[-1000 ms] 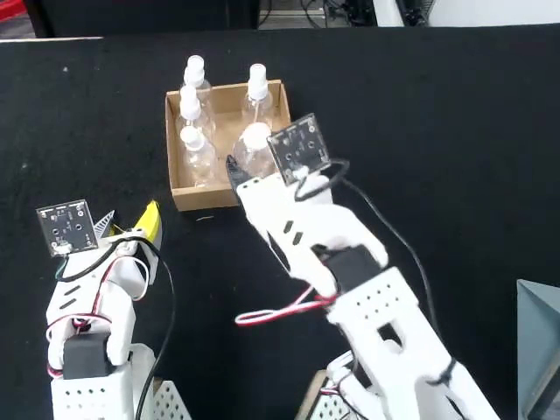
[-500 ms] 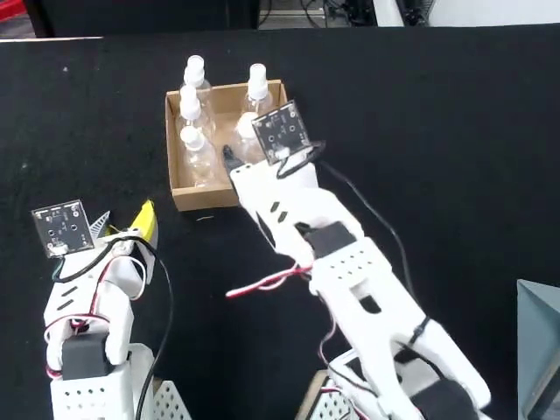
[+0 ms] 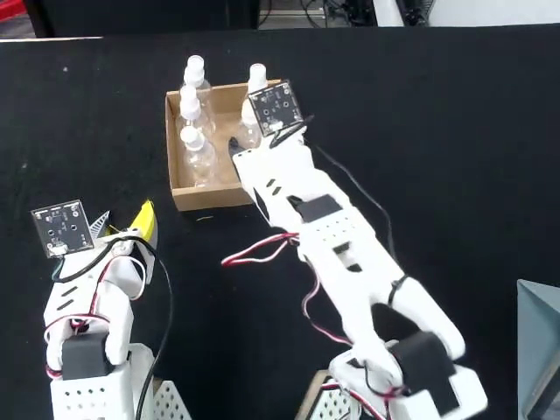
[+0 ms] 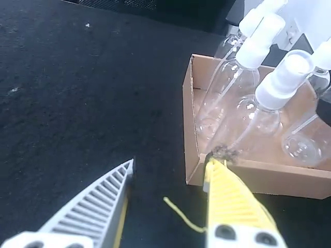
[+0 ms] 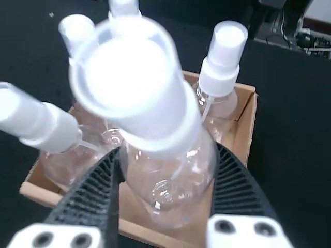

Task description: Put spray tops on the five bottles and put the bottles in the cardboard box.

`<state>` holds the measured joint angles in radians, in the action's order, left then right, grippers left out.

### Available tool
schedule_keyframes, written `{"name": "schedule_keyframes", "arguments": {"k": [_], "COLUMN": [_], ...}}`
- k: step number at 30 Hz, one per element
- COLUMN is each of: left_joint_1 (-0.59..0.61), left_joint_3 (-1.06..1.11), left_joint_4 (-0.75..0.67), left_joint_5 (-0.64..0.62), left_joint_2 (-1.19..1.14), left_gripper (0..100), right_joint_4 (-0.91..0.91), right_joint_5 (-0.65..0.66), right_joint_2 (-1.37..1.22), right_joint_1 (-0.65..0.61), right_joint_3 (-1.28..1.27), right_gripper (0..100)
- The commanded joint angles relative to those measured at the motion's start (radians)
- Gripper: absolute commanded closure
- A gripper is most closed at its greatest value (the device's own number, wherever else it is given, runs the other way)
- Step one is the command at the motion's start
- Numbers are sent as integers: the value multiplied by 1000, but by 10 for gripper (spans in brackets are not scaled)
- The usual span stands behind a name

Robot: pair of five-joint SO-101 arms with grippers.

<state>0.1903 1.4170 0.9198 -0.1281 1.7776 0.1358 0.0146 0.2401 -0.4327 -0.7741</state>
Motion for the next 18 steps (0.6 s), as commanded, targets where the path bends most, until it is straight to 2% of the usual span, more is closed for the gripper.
{"name": "schedule_keyframes", "arguments": {"k": [1,18], "left_joint_1": [10,10], "left_joint_3": [-13,-13], "left_joint_4": [-14,-14], "left_joint_5": [-6,-6], "left_joint_2": [11,11], "left_gripper": [798,798], "right_joint_4": [-98,-204], "right_joint_5": [-11,-11], "right_joint_2": [-31,-234], "right_joint_1": [21,21], "right_joint_3": [74,79], "right_gripper": [850,846]}}
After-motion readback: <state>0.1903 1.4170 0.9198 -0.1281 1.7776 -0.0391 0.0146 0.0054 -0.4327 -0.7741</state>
